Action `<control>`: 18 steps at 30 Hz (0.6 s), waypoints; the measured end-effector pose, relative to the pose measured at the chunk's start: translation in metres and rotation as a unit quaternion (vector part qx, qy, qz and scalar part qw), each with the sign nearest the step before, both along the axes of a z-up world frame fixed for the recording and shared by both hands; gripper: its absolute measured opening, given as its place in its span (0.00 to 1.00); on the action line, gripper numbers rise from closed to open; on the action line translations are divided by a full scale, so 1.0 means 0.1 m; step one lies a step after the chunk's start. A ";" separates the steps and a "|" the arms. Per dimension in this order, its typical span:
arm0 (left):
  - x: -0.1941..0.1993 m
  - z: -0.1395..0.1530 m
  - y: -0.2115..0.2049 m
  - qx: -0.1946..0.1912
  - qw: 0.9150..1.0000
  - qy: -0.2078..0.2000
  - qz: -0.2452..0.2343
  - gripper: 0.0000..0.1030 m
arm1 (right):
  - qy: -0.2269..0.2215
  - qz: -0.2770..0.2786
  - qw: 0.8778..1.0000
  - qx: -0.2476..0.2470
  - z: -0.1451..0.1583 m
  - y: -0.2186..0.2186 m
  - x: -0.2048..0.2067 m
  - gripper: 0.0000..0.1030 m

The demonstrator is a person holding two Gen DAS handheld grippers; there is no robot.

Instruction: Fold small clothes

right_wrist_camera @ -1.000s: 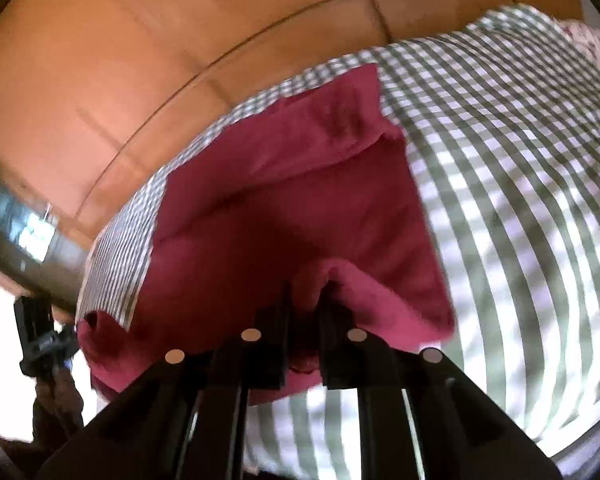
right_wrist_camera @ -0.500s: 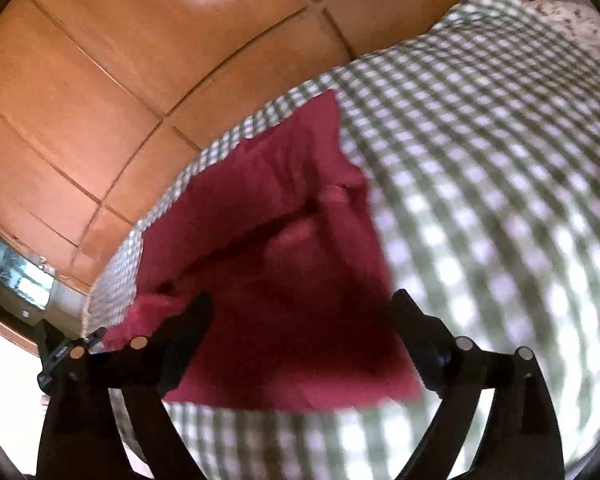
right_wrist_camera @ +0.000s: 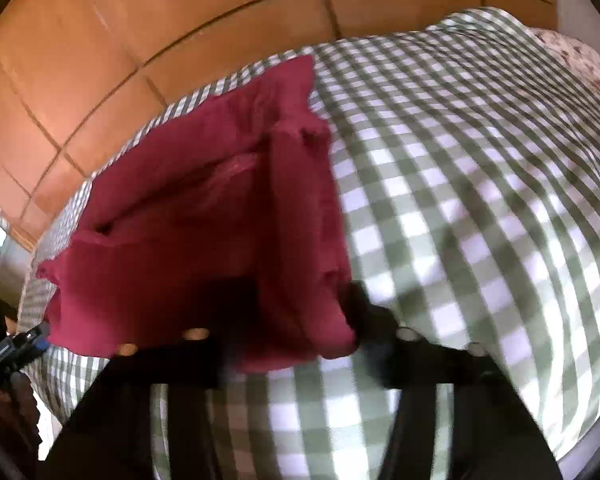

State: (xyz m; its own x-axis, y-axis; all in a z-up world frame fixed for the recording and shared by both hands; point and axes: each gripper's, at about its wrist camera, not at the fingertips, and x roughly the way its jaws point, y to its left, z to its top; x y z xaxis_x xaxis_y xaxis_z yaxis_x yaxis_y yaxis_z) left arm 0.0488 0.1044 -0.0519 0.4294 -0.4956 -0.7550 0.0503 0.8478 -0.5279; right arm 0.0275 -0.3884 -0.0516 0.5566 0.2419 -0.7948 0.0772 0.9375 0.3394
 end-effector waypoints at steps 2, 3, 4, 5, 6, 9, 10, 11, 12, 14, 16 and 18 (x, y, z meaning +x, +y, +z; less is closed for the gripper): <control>-0.03 0.03 -0.01 -0.004 1.000 -0.004 -0.003 0.19 | -0.001 0.008 1.000 0.007 0.03 0.03 -0.02 0.24; -0.06 0.05 0.00 -0.006 1.000 -0.006 -0.003 0.18 | -0.003 0.007 1.000 0.009 0.05 0.03 -0.06 0.23; -0.08 0.07 0.01 -0.008 1.000 -0.008 -0.004 0.18 | -0.005 0.007 1.000 0.019 0.08 0.01 -0.13 0.22; -0.14 0.09 0.03 -0.014 1.000 -0.009 -0.005 0.17 | -0.006 0.007 1.000 0.027 0.10 0.01 -0.17 0.21; -0.20 0.10 0.06 -0.021 1.000 -0.007 -0.004 0.17 | -0.005 0.010 0.999 0.038 0.12 0.00 -0.26 0.21; -0.42 0.15 0.12 -0.029 1.000 -0.003 -0.008 0.17 | 0.001 0.023 0.999 0.044 0.16 0.03 -0.49 0.21; -0.50 0.15 0.13 -0.032 0.999 -0.001 -0.011 0.17 | 0.004 0.027 0.999 0.043 0.17 0.03 -0.59 0.21; -0.63 0.16 0.13 -0.035 0.999 0.003 -0.016 0.17 | 0.007 0.030 0.999 0.042 0.19 0.04 -0.66 0.21; -0.72 0.17 0.12 -0.036 0.999 0.006 -0.021 0.17 | 0.012 0.034 0.999 0.041 0.19 0.04 -0.78 0.21; -0.91 0.17 0.10 -0.031 0.999 0.013 -0.035 0.17 | 0.022 0.045 0.998 0.035 0.20 0.04 -0.96 0.21; -1.09 0.17 0.09 -0.028 0.998 0.021 -0.047 0.18 | 0.036 0.057 0.997 0.027 0.19 0.06 -1.16 0.21; -1.16 0.19 0.09 -0.016 0.998 0.022 -0.049 0.21 | 0.047 0.067 0.996 0.020 0.18 0.08 -1.28 0.29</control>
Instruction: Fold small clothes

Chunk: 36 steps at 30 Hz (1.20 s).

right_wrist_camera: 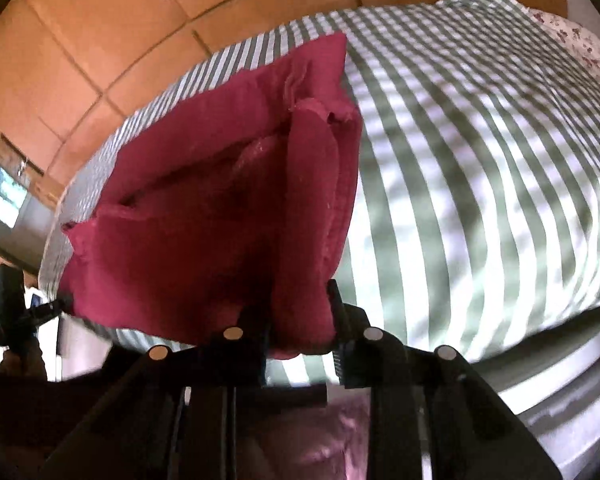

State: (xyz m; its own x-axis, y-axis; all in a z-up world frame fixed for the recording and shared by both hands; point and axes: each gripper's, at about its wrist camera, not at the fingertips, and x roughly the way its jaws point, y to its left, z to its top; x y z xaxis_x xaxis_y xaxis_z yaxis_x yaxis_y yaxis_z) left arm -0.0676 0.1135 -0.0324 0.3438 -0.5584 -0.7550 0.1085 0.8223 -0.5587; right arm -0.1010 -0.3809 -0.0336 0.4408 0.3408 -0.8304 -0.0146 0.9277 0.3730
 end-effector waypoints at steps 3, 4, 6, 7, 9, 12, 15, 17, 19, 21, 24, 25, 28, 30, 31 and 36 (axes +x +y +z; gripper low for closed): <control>0.09 0.08 0.04 0.001 1.000 -0.018 0.015 0.47 | -0.006 -0.011 1.000 -0.007 0.03 -0.02 0.00 0.48; 0.15 0.10 0.05 0.000 0.999 -0.023 0.025 0.52 | -0.015 -0.017 1.000 -0.005 0.06 -0.04 0.03 0.48; 0.32 0.15 0.05 0.009 0.999 -0.036 0.033 0.52 | -0.034 -0.030 0.999 -0.018 0.13 -0.06 0.13 0.48; 0.39 0.17 0.02 0.015 0.998 -0.043 0.033 0.52 | -0.044 -0.034 0.998 -0.024 0.16 -0.06 0.19 0.48; 0.55 0.19 -0.04 0.029 0.998 -0.055 0.033 0.52 | -0.060 -0.038 0.997 -0.041 0.21 -0.04 0.33 0.48; 0.80 0.15 -0.13 0.038 0.998 -0.054 0.025 0.52 | -0.071 -0.030 0.995 -0.064 0.20 0.03 0.57 0.46; 0.92 0.12 -0.23 0.037 0.998 -0.052 0.009 0.31 | -0.066 -0.016 0.995 -0.075 0.12 0.11 0.74 0.32; 0.91 0.14 -0.26 0.047 0.997 -0.059 0.005 0.08 | -0.055 -0.007 0.994 -0.096 0.06 0.16 0.79 0.14; 0.84 0.20 -0.23 0.046 0.996 -0.071 0.006 0.07 | -0.052 -0.004 0.992 -0.112 0.07 0.17 0.78 0.07; 0.74 0.29 -0.14 0.041 0.996 -0.080 0.015 0.07 | -0.064 -0.001 0.993 -0.101 0.21 0.12 0.66 0.07; 0.58 0.46 -0.02 0.023 0.994 -0.101 0.023 0.06 | -0.092 0.005 0.992 -0.090 0.48 0.07 0.50 0.06; 0.55 0.51 -0.02 0.023 0.993 -0.110 0.023 0.06 | -0.100 0.005 0.991 -0.087 0.56 0.06 0.49 0.06; 0.59 0.62 0.01 0.028 0.990 -0.133 0.026 0.06 | -0.130 -0.003 0.989 -0.067 0.83 0.03 0.57 0.06; 0.75 0.71 0.05 0.029 0.987 -0.153 0.031 0.06 | -0.145 -0.013 0.988 -0.052 0.94 0.01 0.71 0.06; 0.83 0.74 0.08 0.031 0.986 -0.159 0.032 0.06 | -0.151 -0.019 0.987 -0.045 0.98 0.01 0.80 0.06; 1.41 0.81 0.17 0.052 0.980 -0.185 0.049 0.06 | -0.162 -0.047 0.985 -0.032 1.03 -0.02 1.43 0.06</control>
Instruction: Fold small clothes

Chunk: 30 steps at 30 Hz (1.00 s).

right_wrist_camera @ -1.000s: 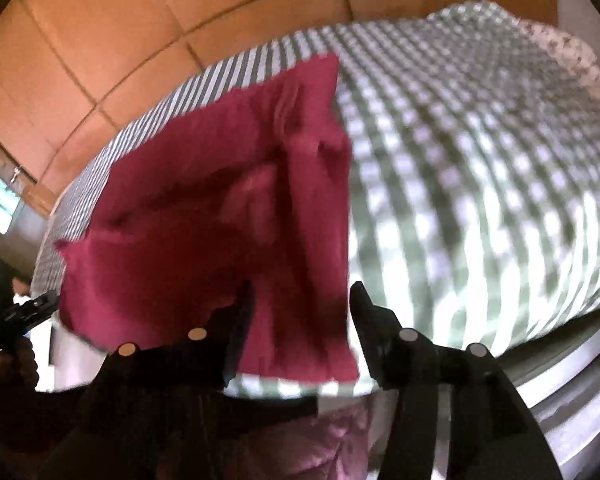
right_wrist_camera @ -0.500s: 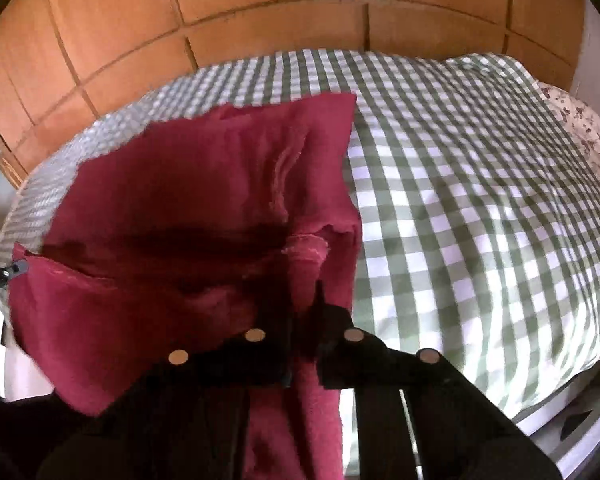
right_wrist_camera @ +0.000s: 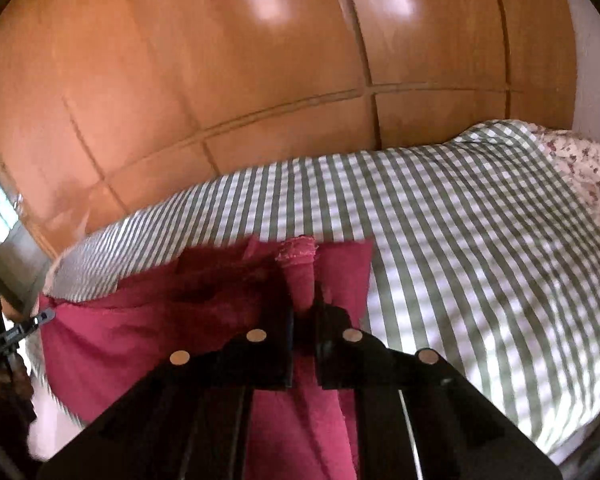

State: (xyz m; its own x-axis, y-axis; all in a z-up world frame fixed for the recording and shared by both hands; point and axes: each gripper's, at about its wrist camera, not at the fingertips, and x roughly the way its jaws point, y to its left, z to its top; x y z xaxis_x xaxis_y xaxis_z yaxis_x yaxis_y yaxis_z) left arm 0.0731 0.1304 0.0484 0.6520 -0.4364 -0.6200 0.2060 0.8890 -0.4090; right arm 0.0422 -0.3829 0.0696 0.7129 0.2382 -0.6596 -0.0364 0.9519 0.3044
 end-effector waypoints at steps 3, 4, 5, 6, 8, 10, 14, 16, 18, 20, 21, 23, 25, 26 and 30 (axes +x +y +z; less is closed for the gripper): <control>0.38 -0.04 0.00 0.006 1.000 0.002 0.017 0.06 | 0.005 -0.017 1.000 0.001 -0.07 -0.01 0.39 0.06; 0.48 -0.05 -0.01 0.010 1.000 0.004 0.021 0.06 | 0.008 -0.021 1.000 0.003 -0.12 -0.02 0.51 0.06; 0.64 -0.09 -0.02 0.015 0.999 0.009 0.027 0.06 | 0.011 -0.028 1.000 0.002 -0.16 -0.02 0.67 0.06; 0.75 -0.12 -0.03 0.017 0.999 0.014 0.032 0.06 | 0.021 -0.037 0.999 0.006 -0.25 -0.02 0.86 0.06; 0.99 -0.25 -0.06 0.029 0.998 0.030 0.042 0.06 | 0.032 -0.047 0.998 -0.006 -0.40 0.00 1.07 0.06; 1.15 -0.40 -0.08 0.041 0.997 0.050 0.053 0.06 | 0.043 -0.051 0.998 -0.006 -0.49 0.00 1.16 0.06; 1.43 -0.85 -0.17 0.077 0.988 0.110 0.070 0.06 | 0.101 -0.064 0.993 -0.022 -0.97 0.03 1.44 0.07; 1.46 -0.98 -0.20 0.081 0.986 0.127 0.069 0.06 | 0.122 -0.071 0.990 -0.029 -1.19 0.02 1.49 0.11; 1.42 -0.95 -0.21 0.085 0.986 0.124 0.077 0.13 | 0.117 -0.073 0.990 -0.018 -1.21 -0.03 1.45 0.33; 1.37 -0.84 -0.17 0.101 0.982 0.123 0.105 0.37 | 0.113 -0.073 0.991 -0.013 -1.14 -0.06 1.41 0.47; 1.31 -0.75 -0.14 0.099 0.981 0.110 0.122 0.40 | 0.102 -0.073 0.992 -0.018 -1.05 -0.05 1.36 0.50; 1.17 -0.60 -0.13 0.083 0.985 0.086 0.121 0.40 | 0.077 -0.070 0.994 -0.035 -0.87 0.01 1.21 0.56; 0.96 -0.48 -0.19 0.076 0.990 0.062 0.103 0.40 | 0.057 -0.056 0.996 -0.031 -0.72 0.12 1.05 0.58; 0.82 -0.44 -0.27 0.077 0.992 0.052 0.088 0.40 | 0.050 -0.042 0.997 -0.027 -0.66 0.21 0.98 0.60; 0.40 -0.46 -0.54 0.081 0.995 0.041 0.046 0.40 | 0.037 0.063 0.997 -0.010 -0.56 0.81 0.58 0.63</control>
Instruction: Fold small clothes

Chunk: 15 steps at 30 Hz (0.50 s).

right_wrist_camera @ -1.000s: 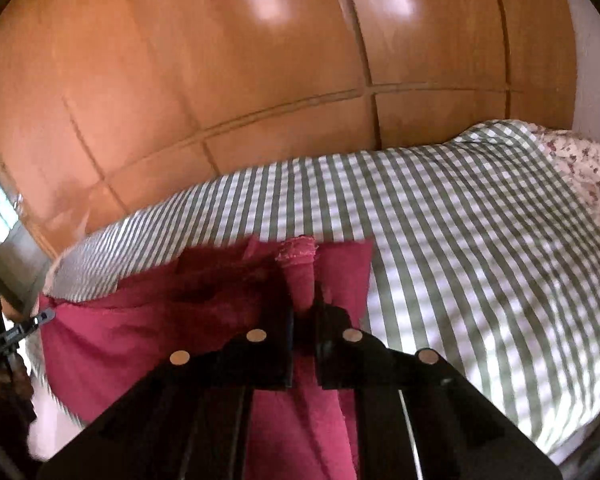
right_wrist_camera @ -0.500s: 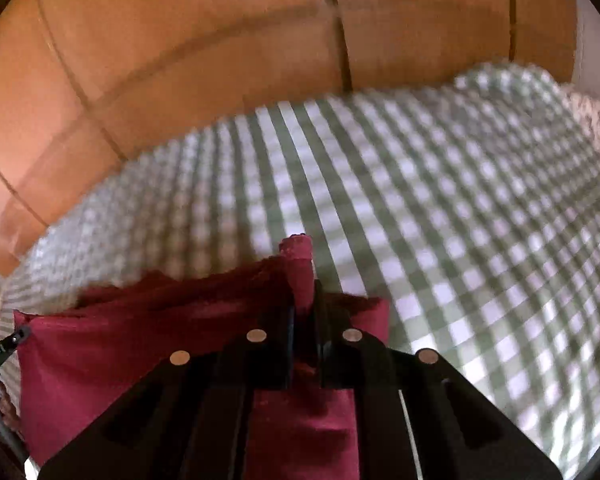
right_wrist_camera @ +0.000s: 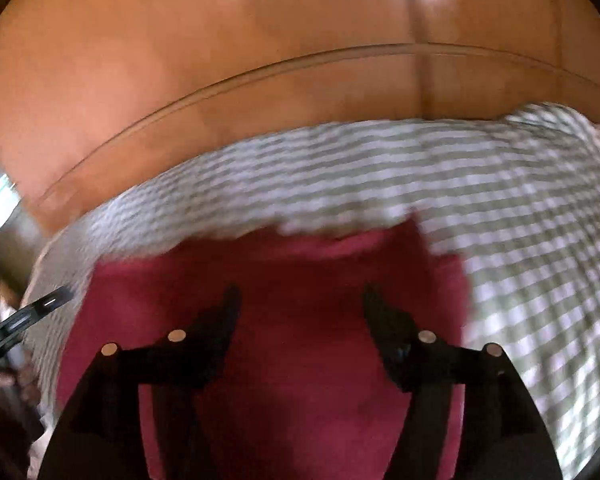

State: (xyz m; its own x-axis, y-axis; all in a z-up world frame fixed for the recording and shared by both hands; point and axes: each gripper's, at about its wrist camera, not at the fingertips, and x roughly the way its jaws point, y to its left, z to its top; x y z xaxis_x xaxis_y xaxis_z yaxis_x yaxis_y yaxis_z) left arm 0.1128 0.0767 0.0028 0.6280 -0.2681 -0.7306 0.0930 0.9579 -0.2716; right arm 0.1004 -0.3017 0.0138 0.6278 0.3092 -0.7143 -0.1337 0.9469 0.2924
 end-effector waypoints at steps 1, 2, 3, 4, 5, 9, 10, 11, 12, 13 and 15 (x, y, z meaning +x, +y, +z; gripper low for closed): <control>-0.11 -0.02 -0.02 0.007 1.000 0.002 0.000 0.40 | 0.000 0.019 1.000 -0.005 -0.01 0.14 -0.10 0.63; -0.18 -0.04 -0.02 0.010 1.000 0.007 0.004 0.40 | 0.000 0.038 0.999 -0.013 -0.03 0.28 -0.18 0.63; -0.30 -0.06 0.01 0.005 1.000 0.014 0.012 0.40 | 0.000 0.076 0.997 -0.028 -0.08 0.51 -0.48 0.63; -0.39 -0.08 0.07 -0.002 1.000 0.018 0.018 0.41 | 0.001 0.084 0.996 -0.036 -0.10 0.57 -0.57 0.63; -0.45 -0.10 0.13 -0.007 0.999 0.023 0.026 0.47 | 0.001 0.089 0.995 -0.055 -0.14 0.63 -0.70 0.63; -0.77 -0.29 0.39 -0.030 0.997 0.059 0.043 0.51 | 0.015 0.079 0.993 -0.081 -0.28 0.62 -0.93 0.63; -0.85 -0.33 0.40 -0.032 0.997 0.064 0.042 0.51 | 0.023 0.071 0.994 -0.077 -0.32 0.57 -0.97 0.63; -0.94 -0.36 0.43 -0.035 0.996 0.066 0.039 0.51 | 0.031 0.052 0.995 -0.075 -0.36 0.46 -1.02 0.63; -0.98 -0.38 0.43 -0.036 0.996 0.067 0.036 0.51 | 0.031 0.052 0.995 -0.075 -0.36 0.46 -1.02 0.63; -1.01 -0.40 0.43 -0.037 0.996 0.069 0.032 0.51 | 0.036 0.034 0.996 -0.072 -0.37 0.34 -1.04 0.63; -1.03 -0.41 0.41 -0.025 0.997 0.067 0.028 0.51 | 0.034 0.018 0.995 -0.088 -0.39 0.22 -1.07 0.65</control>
